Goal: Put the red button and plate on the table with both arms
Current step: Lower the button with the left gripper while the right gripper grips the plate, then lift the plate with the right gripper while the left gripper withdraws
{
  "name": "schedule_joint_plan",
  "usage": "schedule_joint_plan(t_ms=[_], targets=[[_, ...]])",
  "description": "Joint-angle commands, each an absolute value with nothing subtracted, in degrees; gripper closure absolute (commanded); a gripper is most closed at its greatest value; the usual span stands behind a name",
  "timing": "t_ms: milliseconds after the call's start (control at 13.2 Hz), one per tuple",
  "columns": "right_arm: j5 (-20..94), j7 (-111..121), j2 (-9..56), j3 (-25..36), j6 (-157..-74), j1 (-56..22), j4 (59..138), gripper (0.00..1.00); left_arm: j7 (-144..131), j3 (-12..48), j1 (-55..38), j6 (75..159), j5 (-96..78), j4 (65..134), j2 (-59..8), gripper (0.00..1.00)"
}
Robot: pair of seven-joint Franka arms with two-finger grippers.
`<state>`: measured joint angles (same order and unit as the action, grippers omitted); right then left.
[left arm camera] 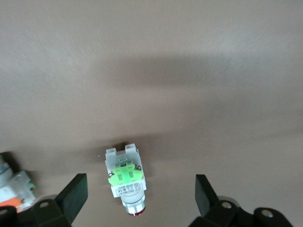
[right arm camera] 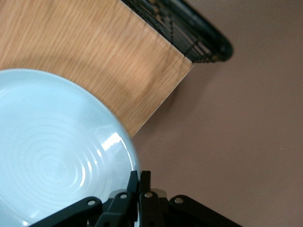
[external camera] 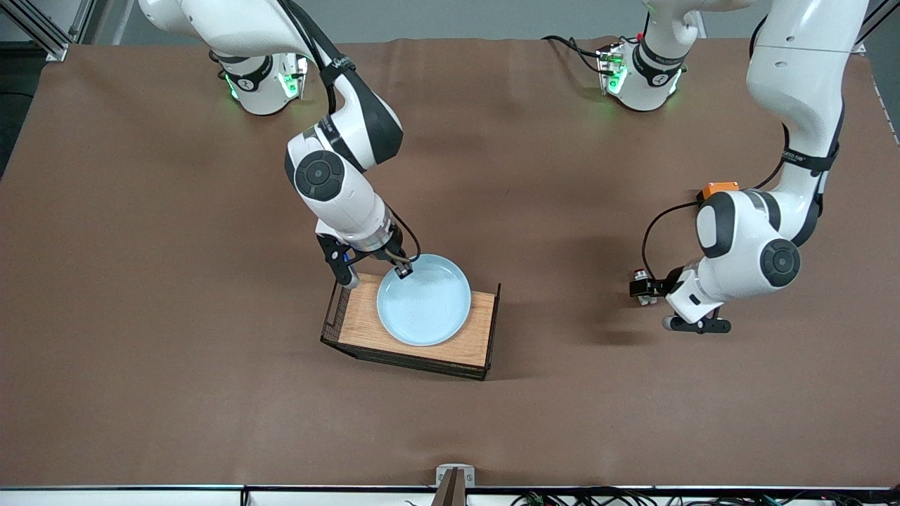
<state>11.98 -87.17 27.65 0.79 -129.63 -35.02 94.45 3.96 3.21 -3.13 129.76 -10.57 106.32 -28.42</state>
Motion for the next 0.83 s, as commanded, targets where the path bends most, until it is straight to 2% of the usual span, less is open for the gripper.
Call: schedule_joint_plan(t_ms=[0, 226, 528, 755], targets=[[11.42, -87.10, 28.39, 0.62, -129.02, -34.28, 94.13, 1.00, 4.74, 3.16, -2.64, 122.56, -11.52, 103.73, -25.58, 0.00], [11.43, -86.93, 27.69, 0.62, -128.59, -34.19, 94.04, 1.00, 3.70, 2.99, -2.02, 114.63, -11.43, 99.06, -23.57, 0.00], [14.76, -86.22, 25.84, 0.70, -120.25, -32.96, 90.28, 1.00, 1.14, 2.64, -2.02, 110.93, -10.73, 98.17, -16.98, 0.00], [14.94, -85.34, 24.53, 0.62, -117.52, -32.26, 89.47, 1.00, 1.40, 2.90, -2.20, 103.74, -5.91, 95.72, -12.32, 0.00]])
